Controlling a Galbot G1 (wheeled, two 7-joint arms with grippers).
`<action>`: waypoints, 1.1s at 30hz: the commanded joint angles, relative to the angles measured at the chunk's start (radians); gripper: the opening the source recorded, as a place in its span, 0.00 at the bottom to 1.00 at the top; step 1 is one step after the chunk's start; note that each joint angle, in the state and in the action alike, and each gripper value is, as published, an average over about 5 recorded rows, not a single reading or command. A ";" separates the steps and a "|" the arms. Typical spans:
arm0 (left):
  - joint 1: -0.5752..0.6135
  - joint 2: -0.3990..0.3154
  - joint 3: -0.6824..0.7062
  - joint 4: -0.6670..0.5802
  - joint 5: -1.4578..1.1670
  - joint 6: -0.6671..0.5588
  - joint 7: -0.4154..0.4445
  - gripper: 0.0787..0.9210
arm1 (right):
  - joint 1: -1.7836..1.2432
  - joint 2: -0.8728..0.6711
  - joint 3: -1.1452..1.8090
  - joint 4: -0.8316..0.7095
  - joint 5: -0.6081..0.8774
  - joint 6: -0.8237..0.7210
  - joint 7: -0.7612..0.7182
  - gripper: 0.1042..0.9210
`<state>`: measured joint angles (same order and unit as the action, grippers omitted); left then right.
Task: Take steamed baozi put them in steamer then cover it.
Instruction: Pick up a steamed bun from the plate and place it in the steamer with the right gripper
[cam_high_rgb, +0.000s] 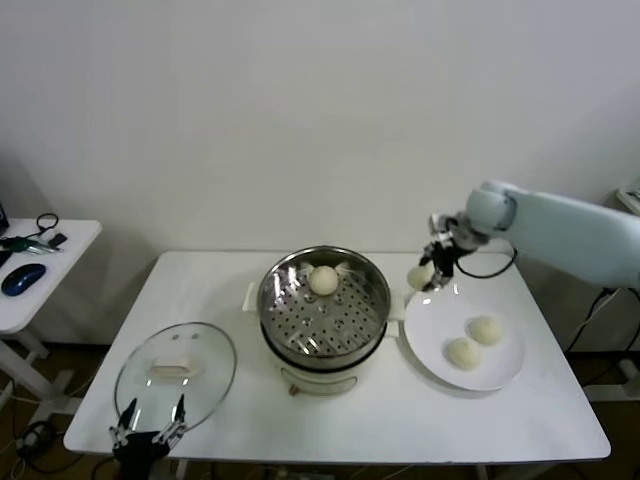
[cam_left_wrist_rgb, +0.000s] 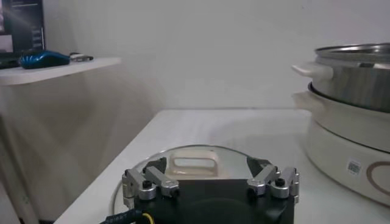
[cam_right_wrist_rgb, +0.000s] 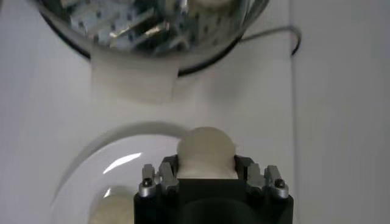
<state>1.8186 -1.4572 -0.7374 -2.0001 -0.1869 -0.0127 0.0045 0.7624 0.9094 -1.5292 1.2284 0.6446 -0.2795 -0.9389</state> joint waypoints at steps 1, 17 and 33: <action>-0.005 0.002 0.002 0.000 0.000 0.002 0.000 0.88 | 0.329 0.107 -0.099 0.157 0.239 -0.048 0.022 0.63; -0.011 -0.004 -0.004 -0.014 -0.001 0.005 -0.001 0.88 | 0.040 0.473 -0.043 0.196 0.320 -0.270 0.335 0.63; -0.023 -0.002 -0.011 -0.003 -0.015 0.004 -0.002 0.88 | -0.157 0.496 -0.040 0.037 0.206 -0.291 0.371 0.64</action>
<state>1.7968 -1.4605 -0.7479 -2.0056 -0.2012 -0.0078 0.0023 0.6764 1.3699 -1.5691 1.3042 0.8665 -0.5486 -0.5986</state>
